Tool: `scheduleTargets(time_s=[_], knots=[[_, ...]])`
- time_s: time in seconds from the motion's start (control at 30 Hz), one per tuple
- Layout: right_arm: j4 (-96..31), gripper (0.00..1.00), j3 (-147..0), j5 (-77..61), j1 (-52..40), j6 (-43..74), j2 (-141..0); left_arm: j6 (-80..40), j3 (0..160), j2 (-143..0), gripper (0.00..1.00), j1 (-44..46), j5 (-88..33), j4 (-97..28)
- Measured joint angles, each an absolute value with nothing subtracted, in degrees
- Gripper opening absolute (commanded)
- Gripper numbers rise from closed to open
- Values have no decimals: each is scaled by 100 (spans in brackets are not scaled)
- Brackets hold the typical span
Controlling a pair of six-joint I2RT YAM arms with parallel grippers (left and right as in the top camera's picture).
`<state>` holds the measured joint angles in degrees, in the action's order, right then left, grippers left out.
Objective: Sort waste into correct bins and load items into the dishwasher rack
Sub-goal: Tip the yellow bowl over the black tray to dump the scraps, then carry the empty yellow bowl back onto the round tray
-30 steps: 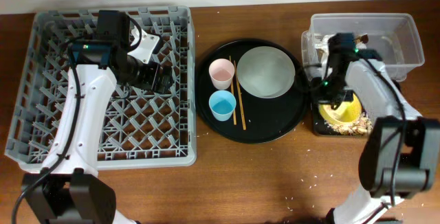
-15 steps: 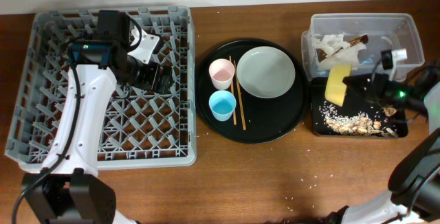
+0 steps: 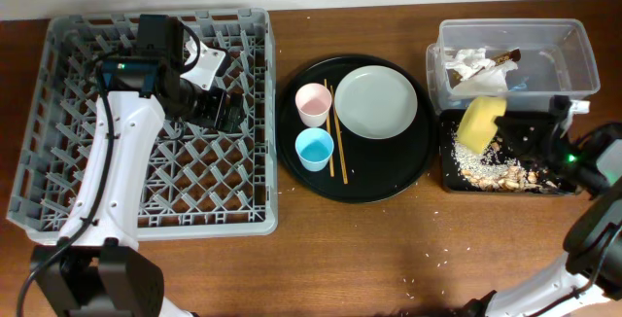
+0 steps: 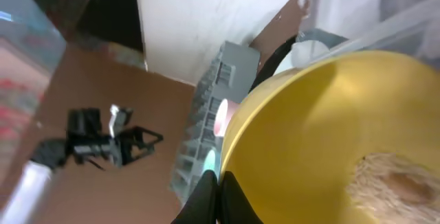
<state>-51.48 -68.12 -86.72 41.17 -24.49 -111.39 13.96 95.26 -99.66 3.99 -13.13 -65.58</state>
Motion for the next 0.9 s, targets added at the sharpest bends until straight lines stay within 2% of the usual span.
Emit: scheduleTargets(time_s=[0.27, 0.47, 0.6, 0.7, 0.8, 0.9], knots=[[-4729, 4, -6901, -8715, 4377, -698, -11137, 1396, 9526, -9966, 100, 399, -1313, -6558], [-4401, 4, -6906, -8715, 4451, 3, -11139, 1396, 9526, -9966, 100, 399, -1313, -6560], [-4676, 4, -6912, -8718, 4399, 145, -11135, 1396, 9526, -9966, 100, 399, -1313, -6558], [-4772, 4, -6912, -8713, 3813, 143, -10943, 1396, 9526, -9966, 100, 399, -1310, -6558], [-4755, 4, -6934, -8611, 2661, 148, -10256, 1396, 9526, -9966, 100, 399, -1313, -6556], [-4753, 4, -7126, -7601, 1428, 309, -9887, 1396, 9526, -9966, 100, 399, -1310, -6558]])
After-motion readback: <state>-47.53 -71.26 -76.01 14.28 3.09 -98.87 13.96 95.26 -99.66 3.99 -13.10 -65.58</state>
